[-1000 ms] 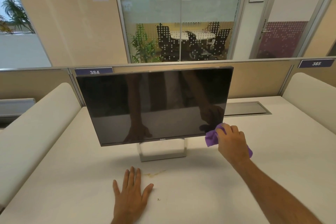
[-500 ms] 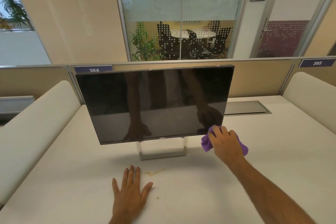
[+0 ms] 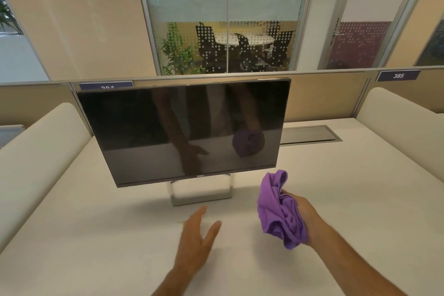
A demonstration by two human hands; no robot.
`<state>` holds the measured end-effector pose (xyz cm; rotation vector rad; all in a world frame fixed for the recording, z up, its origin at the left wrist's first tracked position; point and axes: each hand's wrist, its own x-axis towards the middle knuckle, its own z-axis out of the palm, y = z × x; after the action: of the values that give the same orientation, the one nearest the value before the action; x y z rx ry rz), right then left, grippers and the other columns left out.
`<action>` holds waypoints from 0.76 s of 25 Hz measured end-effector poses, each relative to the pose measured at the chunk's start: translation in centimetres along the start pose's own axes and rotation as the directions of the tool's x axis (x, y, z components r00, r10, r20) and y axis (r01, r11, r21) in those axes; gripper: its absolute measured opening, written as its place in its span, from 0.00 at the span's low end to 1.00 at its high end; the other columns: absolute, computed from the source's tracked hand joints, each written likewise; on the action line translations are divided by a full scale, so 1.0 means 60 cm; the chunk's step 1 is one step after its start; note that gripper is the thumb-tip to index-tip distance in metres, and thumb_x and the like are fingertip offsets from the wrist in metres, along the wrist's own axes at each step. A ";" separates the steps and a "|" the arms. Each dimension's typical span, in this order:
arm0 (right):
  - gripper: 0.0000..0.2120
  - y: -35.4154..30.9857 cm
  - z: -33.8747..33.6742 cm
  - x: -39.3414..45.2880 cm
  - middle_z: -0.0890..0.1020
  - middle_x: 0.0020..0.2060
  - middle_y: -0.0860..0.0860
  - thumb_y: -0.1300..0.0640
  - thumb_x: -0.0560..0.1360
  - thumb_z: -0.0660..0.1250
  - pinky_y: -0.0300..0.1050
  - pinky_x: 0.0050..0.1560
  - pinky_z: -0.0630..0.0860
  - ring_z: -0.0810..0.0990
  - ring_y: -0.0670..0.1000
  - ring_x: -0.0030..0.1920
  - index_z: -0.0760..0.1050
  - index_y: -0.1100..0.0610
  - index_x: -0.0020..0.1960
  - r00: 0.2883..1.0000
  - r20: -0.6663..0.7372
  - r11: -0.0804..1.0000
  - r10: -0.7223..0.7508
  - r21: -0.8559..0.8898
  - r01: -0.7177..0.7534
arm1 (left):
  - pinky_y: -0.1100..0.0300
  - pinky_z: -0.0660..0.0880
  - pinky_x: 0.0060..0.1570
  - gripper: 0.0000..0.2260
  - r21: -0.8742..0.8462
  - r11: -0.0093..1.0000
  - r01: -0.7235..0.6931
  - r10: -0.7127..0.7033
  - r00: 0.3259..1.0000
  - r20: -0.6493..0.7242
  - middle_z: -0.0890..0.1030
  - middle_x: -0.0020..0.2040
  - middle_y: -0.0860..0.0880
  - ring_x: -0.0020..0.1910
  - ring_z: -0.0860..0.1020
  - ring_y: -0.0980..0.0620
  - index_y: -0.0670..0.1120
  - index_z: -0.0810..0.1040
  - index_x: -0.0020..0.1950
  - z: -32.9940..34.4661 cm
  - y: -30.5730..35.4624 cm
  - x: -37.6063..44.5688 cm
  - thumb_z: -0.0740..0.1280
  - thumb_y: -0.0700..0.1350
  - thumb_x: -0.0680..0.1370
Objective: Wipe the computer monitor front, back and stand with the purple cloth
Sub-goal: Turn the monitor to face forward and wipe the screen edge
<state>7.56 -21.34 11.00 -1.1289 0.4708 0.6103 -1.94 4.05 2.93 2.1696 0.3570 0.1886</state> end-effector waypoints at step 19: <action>0.24 0.027 -0.050 -0.025 0.82 0.54 0.63 0.47 0.73 0.72 0.58 0.58 0.75 0.78 0.64 0.55 0.80 0.64 0.60 0.987 0.159 0.999 -0.004 -0.044 0.011 | 0.48 0.81 0.44 0.16 -0.654 0.471 0.592 -0.347 0.806 0.479 0.82 0.54 0.39 0.52 0.80 0.39 0.40 0.78 0.58 0.094 0.166 -0.019 0.56 0.31 0.76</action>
<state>5.22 -23.96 9.74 -1.1143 0.3170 0.7013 0.32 -6.15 7.73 1.1105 0.5761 -0.2614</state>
